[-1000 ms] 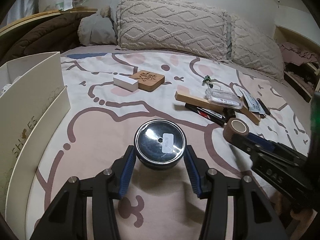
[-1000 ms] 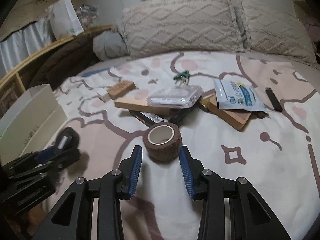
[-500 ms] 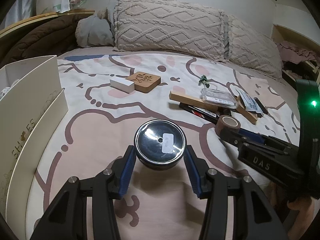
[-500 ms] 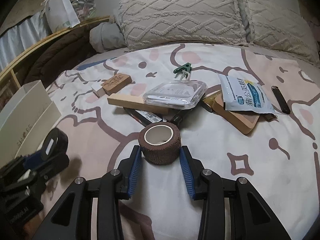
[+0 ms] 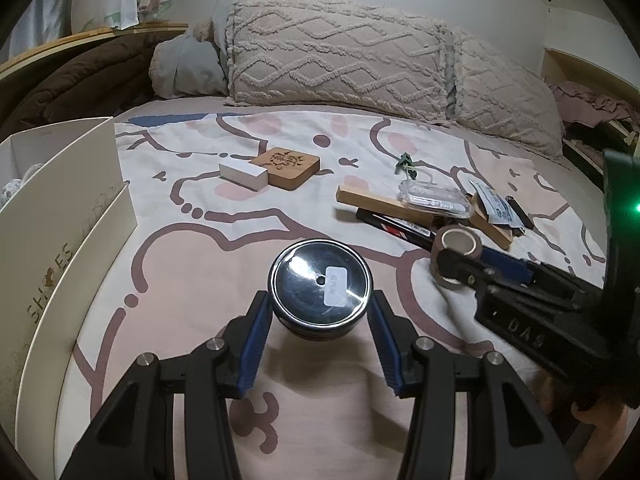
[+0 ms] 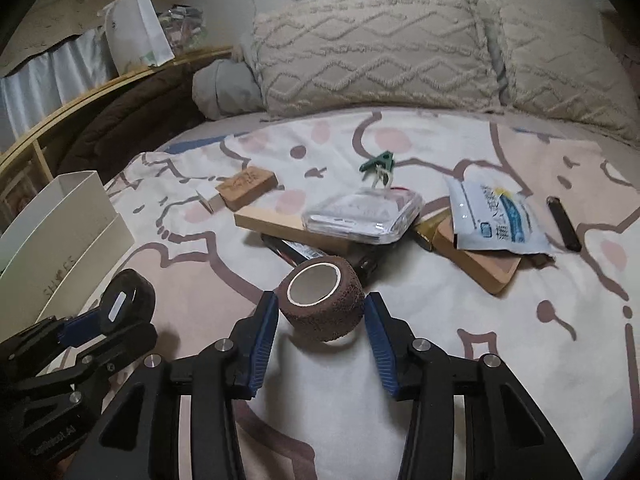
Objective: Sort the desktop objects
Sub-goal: 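Lift the black tin with the left tool while the right tool lifts the tape roll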
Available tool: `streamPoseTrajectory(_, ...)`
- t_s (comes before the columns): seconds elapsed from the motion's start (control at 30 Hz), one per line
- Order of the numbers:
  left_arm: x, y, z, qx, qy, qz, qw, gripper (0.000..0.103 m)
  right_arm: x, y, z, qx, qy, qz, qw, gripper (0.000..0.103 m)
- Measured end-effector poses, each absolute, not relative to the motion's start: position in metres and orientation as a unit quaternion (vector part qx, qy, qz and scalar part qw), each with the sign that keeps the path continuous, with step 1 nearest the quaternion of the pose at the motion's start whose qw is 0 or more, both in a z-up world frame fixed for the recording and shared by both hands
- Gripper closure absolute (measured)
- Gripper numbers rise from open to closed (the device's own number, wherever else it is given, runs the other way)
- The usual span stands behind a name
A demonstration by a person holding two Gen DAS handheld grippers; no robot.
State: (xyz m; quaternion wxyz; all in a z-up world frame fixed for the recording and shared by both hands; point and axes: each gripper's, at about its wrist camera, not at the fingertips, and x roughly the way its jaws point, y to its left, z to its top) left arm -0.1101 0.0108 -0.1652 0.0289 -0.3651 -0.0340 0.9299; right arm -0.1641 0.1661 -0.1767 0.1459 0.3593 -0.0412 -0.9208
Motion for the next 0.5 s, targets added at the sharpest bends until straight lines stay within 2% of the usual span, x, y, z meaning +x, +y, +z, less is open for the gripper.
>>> streamPoseTrajectory(0.5, -0.106, 0.000, -0.150, -0.347, -0.045, 0.936, 0.025, 0.054, -0.146, 0.172, -0.165, 0.334, -0.067, -0.927, 0.156, 0.058)
